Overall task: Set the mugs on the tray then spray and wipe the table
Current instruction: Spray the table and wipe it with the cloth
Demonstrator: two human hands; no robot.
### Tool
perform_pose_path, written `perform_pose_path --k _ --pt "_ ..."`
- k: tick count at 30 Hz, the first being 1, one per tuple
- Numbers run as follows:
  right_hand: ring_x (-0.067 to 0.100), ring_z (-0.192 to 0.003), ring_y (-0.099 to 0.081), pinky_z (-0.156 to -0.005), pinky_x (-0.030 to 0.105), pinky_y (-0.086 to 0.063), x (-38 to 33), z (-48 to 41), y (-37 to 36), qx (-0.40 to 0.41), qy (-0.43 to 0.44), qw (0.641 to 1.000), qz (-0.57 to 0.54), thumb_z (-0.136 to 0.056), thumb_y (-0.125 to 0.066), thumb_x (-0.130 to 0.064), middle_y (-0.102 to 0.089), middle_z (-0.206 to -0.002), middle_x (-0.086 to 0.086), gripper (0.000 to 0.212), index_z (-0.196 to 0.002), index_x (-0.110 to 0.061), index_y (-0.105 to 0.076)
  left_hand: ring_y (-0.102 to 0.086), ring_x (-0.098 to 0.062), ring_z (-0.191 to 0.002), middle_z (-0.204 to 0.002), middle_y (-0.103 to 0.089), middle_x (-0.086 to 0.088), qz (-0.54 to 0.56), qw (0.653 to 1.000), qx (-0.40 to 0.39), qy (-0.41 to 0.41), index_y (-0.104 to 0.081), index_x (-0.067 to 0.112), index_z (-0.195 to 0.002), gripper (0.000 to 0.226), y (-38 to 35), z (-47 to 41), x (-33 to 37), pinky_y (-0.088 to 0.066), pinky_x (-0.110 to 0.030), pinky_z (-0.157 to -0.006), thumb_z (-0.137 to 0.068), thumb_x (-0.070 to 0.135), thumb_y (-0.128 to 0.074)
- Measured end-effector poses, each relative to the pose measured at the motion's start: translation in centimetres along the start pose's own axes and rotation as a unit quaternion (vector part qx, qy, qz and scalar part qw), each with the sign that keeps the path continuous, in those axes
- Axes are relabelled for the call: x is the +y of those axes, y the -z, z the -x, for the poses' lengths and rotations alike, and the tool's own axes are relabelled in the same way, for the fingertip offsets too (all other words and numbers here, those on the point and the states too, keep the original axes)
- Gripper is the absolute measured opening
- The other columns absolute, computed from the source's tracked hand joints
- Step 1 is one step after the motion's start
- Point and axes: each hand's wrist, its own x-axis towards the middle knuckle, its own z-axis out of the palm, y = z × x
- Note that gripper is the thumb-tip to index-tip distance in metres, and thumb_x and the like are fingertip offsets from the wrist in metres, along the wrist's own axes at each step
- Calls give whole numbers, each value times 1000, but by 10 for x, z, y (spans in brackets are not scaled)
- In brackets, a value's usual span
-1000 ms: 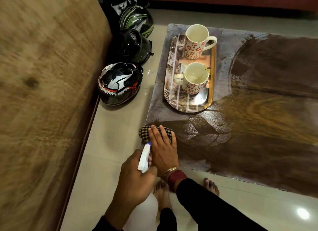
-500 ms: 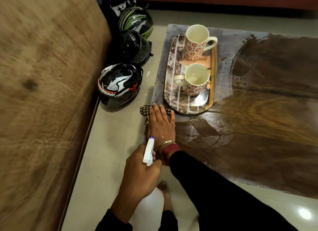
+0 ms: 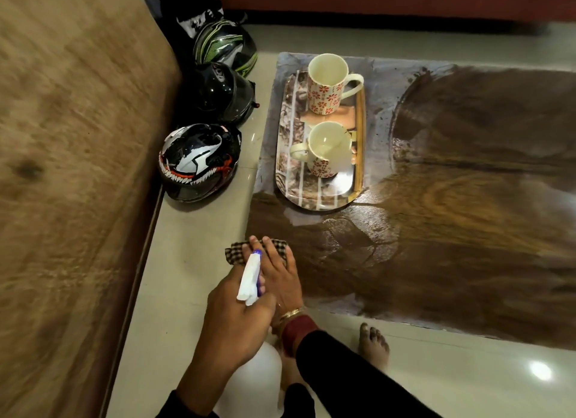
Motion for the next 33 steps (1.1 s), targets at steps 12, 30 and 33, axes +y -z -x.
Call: perform_pose_path --k 12,30,33 --pt "28 -152 -28 -118 62 -23 185 111 64 94 -314 945 1 -93 -45 -35 -34 -164 6 62 -152 -15 -43 -69 -24 -83 -87 -63 1 11 998 -38 -49 -58 33 -90 20 -55 5 18 -65 -48 -77 -83 19 -70" --pt "22 -151 -32 -119 58 -20 195 110 65 131 -321 938 -11 -95 -42 -32 -41 -160 -2 56 -149 -20 -48 -64 -5 -95 -100 -65 -6 83 871 184 -448 -60 9 -110 45 -100 -19 45 -56 -22 -85 -70 -11 -65" --pt "22 -151 -33 -119 56 -18 195 105 63 131 -296 946 -4 -94 -43 -32 -41 -160 -3 56 -149 -21 -50 -63 -4 -99 -105 -66 -5 91 867 175 -458 -63 5 -111 44 -115 -35 45 -56 -24 -89 -70 -11 -66"
